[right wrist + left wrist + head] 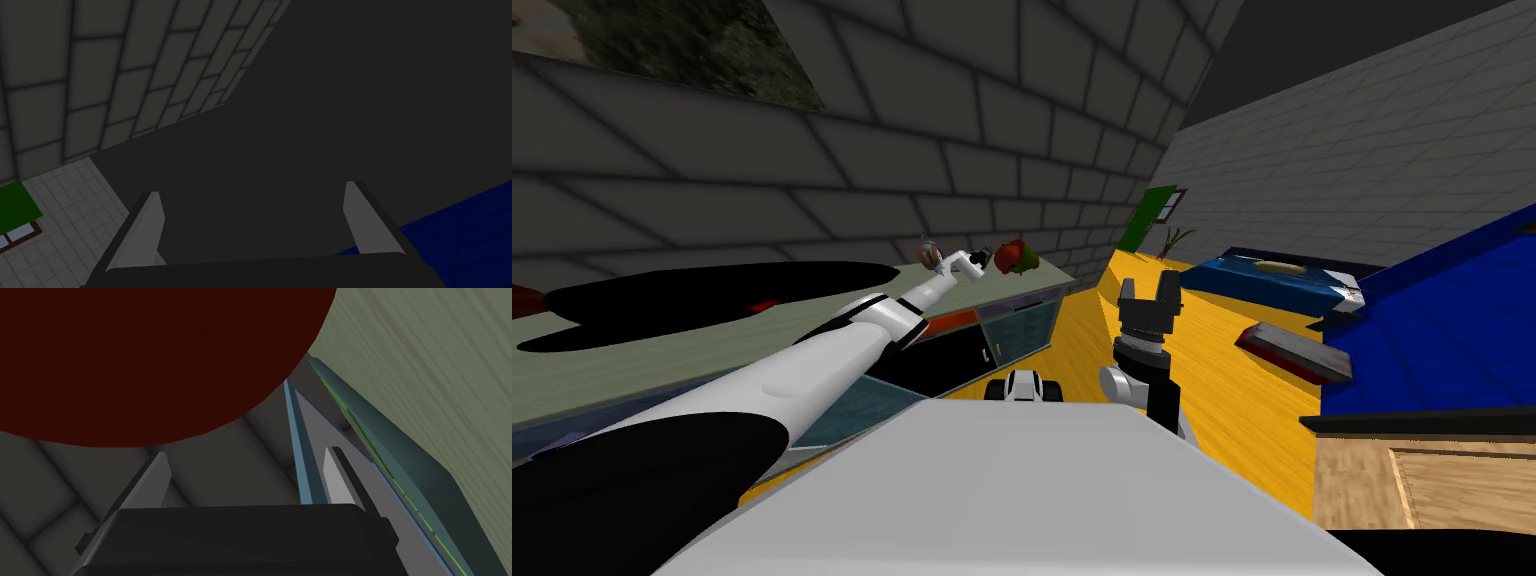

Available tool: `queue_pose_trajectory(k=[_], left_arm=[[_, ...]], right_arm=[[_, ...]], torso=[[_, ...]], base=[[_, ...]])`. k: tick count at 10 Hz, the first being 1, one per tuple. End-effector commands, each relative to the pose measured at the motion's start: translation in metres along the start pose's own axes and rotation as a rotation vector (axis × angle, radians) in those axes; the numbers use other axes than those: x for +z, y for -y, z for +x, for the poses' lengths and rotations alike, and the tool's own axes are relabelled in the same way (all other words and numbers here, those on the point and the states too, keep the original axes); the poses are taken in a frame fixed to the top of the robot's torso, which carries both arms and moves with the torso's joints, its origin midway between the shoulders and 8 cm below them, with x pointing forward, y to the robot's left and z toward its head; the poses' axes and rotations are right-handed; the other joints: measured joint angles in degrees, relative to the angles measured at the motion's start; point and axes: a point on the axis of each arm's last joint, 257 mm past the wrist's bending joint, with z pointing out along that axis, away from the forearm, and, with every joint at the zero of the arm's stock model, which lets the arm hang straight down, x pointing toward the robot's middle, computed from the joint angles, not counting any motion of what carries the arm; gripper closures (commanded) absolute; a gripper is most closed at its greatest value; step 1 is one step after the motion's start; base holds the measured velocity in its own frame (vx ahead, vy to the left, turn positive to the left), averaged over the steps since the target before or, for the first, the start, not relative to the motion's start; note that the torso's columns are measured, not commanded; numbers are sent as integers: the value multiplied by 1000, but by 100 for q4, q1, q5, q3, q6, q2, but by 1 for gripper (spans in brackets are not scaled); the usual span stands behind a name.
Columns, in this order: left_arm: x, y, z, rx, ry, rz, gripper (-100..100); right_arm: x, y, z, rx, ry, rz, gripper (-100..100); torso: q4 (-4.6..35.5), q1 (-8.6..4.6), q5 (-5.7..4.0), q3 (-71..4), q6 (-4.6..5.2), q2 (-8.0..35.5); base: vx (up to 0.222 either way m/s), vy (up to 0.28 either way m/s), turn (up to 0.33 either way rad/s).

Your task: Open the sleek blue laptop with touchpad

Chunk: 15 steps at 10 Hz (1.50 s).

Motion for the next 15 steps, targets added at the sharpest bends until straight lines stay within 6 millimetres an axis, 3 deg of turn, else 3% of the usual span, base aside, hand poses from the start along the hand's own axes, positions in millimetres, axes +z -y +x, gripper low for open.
queue_pose_trajectory(k=[1, 2, 3, 4, 5, 7, 12, 13, 14, 15], left_arm=[[-2, -15, -36, 5, 46, -20, -100], [-2, -30, -50, -22, 58, -43, -100], [-5, -36, -78, -6, 95, -53, -100], [-7, -50, -89, -37, 102, -74, -100], [-11, -55, -113, -23, 136, -82, -100], [-17, -72, -143, -45, 170, -108, -100], [-42, -95, -224, -40, 277, -147, -100], [-38, -90, -214, -46, 261, -143, -100], [-39, -90, -216, -45, 264, -143, 0], [-39, -90, -216, -45, 264, -143, 0]], right_arm=[[0, 0, 0, 0, 0, 0, 0], [0, 0, 0, 0, 0, 0, 0], [0, 0, 0, 0, 0, 0, 0], [0, 0, 0, 0, 0, 0, 0], [0, 0, 0, 0, 0, 0, 0], [0, 0, 0, 0, 0, 0, 0], [0, 0, 0, 0, 0, 0, 0], [0, 0, 0, 0, 0, 0, 0], [0, 0, 0, 0, 0, 0, 0], [0, 0, 0, 0, 0, 0, 0]], torso=[[-6, -5, -1, -4, -1, -8], [-7, 6, 2, -8, -18, -15], [-3, 1, 1, -2, -10, -3], [-1, 4, 2, 2, -17, 0], [-1, -1, 1, 5, -12, 6], [9, 21, 3, 5, -35, 3], [-3, 2, 1, 0, -17, -2], [-2, 14, 5, -1, -25, -5], [-6, 15, 7, -5, -15, -11], [-6, 12, 5, -6, -15, -12]], base=[[-37, -9, -68], [-59, -33, -317], [-56, -30, -273], [-73, -48, -376], [-64, -37, -261], [-39, -29, -183], [-40, -26, -178], [-8, -8, 26], [0, 0, 0], [0, 0, 0]])
